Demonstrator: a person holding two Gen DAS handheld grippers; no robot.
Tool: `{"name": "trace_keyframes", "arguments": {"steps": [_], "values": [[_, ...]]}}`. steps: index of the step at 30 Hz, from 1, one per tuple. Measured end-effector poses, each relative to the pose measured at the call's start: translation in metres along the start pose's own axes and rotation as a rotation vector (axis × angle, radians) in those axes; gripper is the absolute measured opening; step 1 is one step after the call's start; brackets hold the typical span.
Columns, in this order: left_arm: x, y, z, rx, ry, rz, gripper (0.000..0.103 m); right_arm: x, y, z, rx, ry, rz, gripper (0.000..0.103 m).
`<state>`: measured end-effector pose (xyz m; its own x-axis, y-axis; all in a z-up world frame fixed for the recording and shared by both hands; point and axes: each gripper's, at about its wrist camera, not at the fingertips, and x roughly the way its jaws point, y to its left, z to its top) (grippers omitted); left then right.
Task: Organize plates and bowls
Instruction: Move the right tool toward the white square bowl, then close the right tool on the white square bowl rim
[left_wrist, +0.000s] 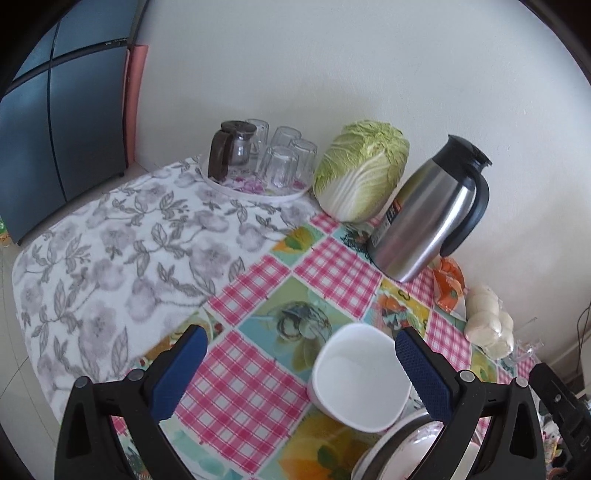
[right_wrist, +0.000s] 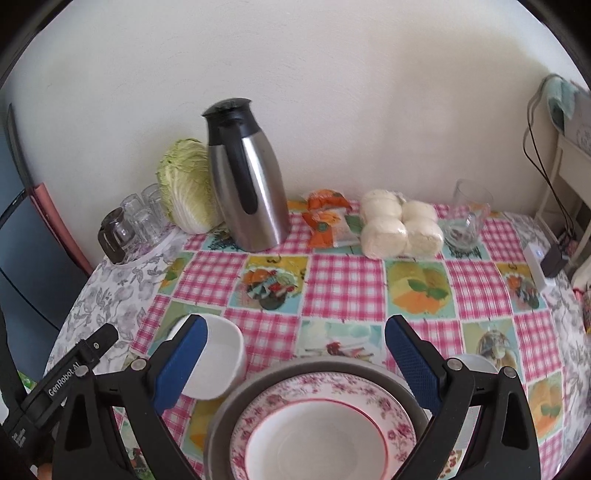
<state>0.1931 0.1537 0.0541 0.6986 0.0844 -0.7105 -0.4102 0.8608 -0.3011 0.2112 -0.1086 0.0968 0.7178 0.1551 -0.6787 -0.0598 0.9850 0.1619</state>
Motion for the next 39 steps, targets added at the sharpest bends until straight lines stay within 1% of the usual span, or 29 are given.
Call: {"name": "trace_keyframes", "arguments": {"steps": [5,11,14,18,21,24,30,35,37,39], "values": [[0.006,0.009,0.006,-0.028,-0.004,0.001,0.103,0.007,0.019,0.009,-0.021,-0.010,0.017,0.097],[0.017,0.023,0.014,-0.052,-0.007,0.045,0.103,0.013,0.036,0.018,-0.033,-0.040,0.030,0.097],[0.022,0.031,0.017,-0.075,0.000,0.047,0.103,0.017,0.044,0.022,-0.057,-0.054,0.041,0.097],[0.029,0.037,0.020,-0.085,0.010,0.055,0.103,0.022,0.055,0.025,-0.083,-0.056,0.037,0.097],[0.034,0.038,0.021,-0.080,0.022,0.051,0.103,0.027,0.060,0.028,-0.077,-0.048,0.040,0.097],[0.039,0.038,0.021,-0.084,0.042,0.037,0.103,0.035,0.061,0.030,-0.051,-0.012,0.042,0.097],[0.054,0.037,0.020,-0.098,0.094,0.030,0.103,0.061,0.059,0.028,0.004,0.100,0.050,0.097],[0.073,0.035,0.014,-0.093,0.162,0.019,0.103,0.087,0.056,0.017,0.021,0.190,0.044,0.097],[0.080,0.033,0.011,-0.091,0.190,0.019,0.102,0.098,0.054,0.010,0.032,0.230,0.030,0.097],[0.086,0.032,0.008,-0.090,0.216,0.006,0.101,0.107,0.054,0.003,0.026,0.260,0.021,0.095]]}}
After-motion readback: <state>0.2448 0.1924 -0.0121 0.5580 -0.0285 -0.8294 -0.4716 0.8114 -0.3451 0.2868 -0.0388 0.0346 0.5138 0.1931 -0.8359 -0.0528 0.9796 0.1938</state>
